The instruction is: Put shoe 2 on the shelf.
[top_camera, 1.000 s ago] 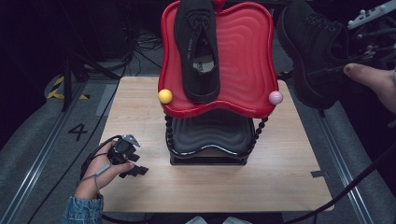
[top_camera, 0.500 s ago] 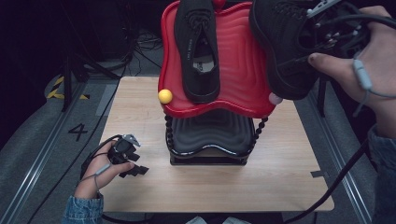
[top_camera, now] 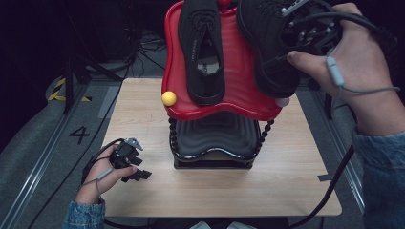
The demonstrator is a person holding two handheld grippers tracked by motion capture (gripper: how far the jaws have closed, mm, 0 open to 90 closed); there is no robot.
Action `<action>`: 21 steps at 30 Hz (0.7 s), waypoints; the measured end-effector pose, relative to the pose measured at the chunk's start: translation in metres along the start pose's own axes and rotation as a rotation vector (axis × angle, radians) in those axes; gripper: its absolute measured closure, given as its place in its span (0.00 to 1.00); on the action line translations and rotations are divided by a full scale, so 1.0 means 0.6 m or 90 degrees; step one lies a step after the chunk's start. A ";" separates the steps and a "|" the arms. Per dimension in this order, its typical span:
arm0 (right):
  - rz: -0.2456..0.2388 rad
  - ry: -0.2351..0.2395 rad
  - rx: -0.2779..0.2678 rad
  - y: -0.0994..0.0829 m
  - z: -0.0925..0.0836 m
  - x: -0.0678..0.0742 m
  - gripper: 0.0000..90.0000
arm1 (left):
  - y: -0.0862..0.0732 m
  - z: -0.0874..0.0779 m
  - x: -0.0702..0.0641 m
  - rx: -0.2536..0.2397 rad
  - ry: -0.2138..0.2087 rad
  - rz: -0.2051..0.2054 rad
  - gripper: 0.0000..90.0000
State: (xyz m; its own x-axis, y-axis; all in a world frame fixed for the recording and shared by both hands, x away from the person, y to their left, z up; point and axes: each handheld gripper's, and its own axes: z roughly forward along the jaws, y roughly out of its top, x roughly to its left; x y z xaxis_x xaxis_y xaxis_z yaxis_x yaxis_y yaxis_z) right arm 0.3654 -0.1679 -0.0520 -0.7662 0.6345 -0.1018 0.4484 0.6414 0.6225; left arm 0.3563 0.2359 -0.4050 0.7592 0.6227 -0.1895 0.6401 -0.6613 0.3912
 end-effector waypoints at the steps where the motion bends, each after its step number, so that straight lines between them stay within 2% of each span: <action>1: -0.001 0.000 0.001 0.004 0.004 0.002 0.98 | 0.000 0.000 0.000 0.000 0.000 0.000 0.38; 9: -0.004 -0.021 0.009 0.019 0.026 0.013 0.98 | 0.000 0.001 0.001 -0.001 0.001 0.003 0.38; 14: -0.017 -0.030 0.015 0.026 0.045 0.022 0.98 | 0.000 0.001 0.001 0.002 0.002 0.006 0.38; 21: -0.024 -0.013 0.018 0.028 0.065 0.029 0.96 | 0.000 0.003 -0.001 0.004 -0.003 0.000 0.38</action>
State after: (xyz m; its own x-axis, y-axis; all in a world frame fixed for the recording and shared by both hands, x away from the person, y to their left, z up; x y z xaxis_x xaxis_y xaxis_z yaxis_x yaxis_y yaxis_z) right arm 0.3775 -0.1295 -0.0736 -0.7729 0.6187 -0.1407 0.4333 0.6767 0.5953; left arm 0.3562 0.2349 -0.4067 0.7600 0.6204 -0.1936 0.6404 -0.6641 0.3858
